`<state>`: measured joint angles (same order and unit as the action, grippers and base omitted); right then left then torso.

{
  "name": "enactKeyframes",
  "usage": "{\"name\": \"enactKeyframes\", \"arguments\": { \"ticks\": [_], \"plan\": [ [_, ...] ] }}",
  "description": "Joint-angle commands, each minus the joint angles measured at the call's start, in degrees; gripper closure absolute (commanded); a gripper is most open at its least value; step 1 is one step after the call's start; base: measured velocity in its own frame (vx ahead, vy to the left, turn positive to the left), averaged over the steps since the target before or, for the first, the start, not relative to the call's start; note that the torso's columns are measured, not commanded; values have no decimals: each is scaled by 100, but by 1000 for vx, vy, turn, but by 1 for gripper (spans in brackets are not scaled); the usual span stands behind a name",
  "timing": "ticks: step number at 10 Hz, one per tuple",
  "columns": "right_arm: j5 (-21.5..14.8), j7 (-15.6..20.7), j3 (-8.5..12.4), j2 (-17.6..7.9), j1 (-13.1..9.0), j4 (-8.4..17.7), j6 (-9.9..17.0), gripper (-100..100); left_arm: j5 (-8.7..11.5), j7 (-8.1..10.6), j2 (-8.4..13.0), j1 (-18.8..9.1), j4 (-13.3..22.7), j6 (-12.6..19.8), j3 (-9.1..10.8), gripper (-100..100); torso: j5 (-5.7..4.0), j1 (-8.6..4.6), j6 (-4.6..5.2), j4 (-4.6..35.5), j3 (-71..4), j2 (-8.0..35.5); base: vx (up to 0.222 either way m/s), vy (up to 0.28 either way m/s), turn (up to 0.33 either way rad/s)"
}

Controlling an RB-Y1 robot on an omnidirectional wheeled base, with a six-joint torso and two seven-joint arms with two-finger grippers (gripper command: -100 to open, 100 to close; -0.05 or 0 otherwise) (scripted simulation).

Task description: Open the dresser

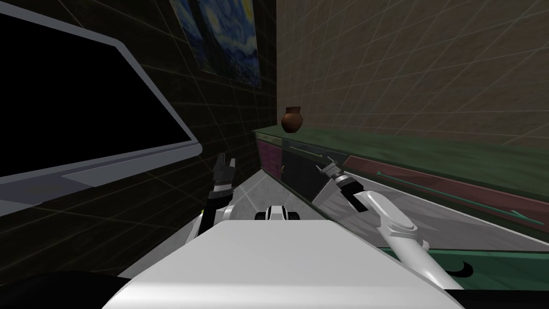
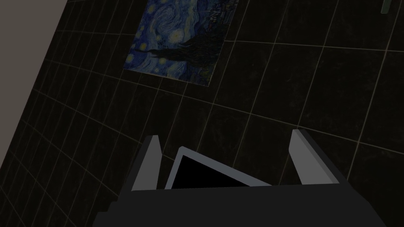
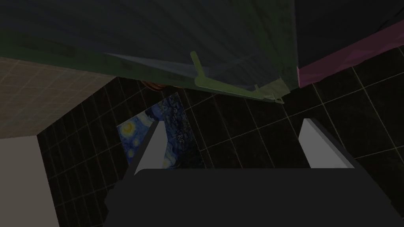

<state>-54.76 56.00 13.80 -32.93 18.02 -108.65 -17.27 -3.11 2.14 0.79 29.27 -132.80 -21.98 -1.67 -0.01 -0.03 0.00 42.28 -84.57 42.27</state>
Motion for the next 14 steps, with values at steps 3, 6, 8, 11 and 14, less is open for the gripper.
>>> {"name": "enactKeyframes", "arguments": {
  "ticks": [3,6,8,11,14],
  "plan": [
    [-501,625,167,-258,-73,248,92,-100,0,0,0,0,0,0,0,0,1,4,0,0,1,1,57,37,-10],
    [-517,600,256,-432,-79,298,100,-100,0,0,0,-1,0,0,0,0,-1,-2,0,3,6,10,52,28,4],
    [-536,635,228,-375,-52,255,110,100,0,0,0,0,0,0,0,0,1,3,0,-3,-4,-4,35,15,2],
    [-521,591,236,-414,-6,160,95,100,0,0,-1,-3,0,0,-1,0,-26,-1,-2,-27,6,-1,-112,104,-36],
    [-515,566,244,-445,-5,98,99,100,0,0,-1,-2,0,0,-1,0,-15,-20,11,-13,-2,-7,-110,102,-31]
  ]
}}
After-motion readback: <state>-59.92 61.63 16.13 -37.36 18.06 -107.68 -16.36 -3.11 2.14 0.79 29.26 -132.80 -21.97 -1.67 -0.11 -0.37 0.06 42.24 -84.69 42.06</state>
